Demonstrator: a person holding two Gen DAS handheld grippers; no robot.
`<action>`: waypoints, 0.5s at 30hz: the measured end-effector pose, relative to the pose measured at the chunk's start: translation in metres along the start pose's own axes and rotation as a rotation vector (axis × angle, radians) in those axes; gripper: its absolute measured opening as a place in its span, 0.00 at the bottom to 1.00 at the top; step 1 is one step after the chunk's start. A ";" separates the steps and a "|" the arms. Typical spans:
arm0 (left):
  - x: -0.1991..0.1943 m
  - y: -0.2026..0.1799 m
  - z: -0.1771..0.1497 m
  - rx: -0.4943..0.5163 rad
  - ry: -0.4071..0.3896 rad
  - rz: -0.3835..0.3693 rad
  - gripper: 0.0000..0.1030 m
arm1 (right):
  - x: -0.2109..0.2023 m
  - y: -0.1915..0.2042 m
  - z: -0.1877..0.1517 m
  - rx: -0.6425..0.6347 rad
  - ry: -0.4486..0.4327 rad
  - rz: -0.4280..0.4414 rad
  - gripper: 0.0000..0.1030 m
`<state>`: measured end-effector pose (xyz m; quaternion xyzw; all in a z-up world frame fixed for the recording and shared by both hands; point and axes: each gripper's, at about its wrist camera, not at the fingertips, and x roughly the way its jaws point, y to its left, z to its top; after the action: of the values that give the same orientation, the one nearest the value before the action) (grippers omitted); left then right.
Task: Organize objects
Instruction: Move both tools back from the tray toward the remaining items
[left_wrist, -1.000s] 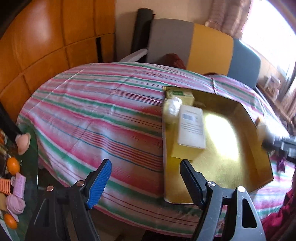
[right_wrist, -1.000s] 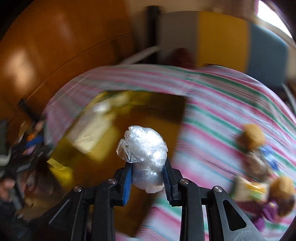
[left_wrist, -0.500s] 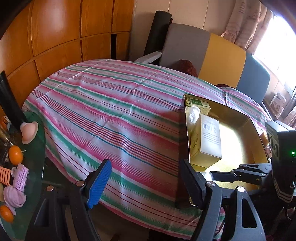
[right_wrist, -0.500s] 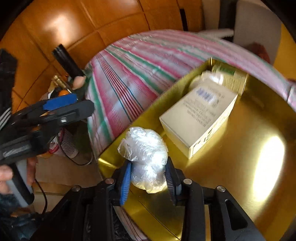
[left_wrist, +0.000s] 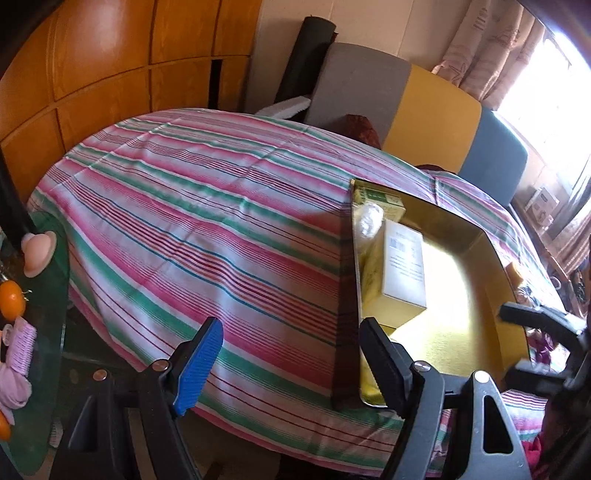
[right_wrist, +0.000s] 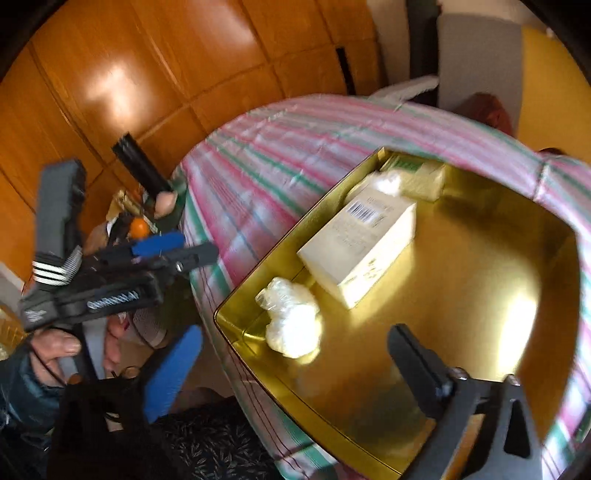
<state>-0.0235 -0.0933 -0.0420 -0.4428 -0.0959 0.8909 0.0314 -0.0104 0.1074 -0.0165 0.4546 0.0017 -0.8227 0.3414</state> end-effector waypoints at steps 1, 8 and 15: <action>0.000 -0.002 0.000 0.002 0.002 -0.008 0.75 | -0.009 -0.004 -0.001 0.005 -0.015 -0.009 1.00; -0.002 -0.038 0.004 0.084 0.004 -0.068 0.75 | -0.086 -0.067 -0.030 0.140 -0.109 -0.157 1.00; -0.002 -0.113 0.010 0.283 0.025 -0.147 0.75 | -0.174 -0.186 -0.099 0.503 -0.189 -0.427 1.00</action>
<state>-0.0339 0.0154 -0.0122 -0.4366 -0.0014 0.8853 0.1599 0.0207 0.3789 -0.0014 0.4357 -0.1378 -0.8887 0.0372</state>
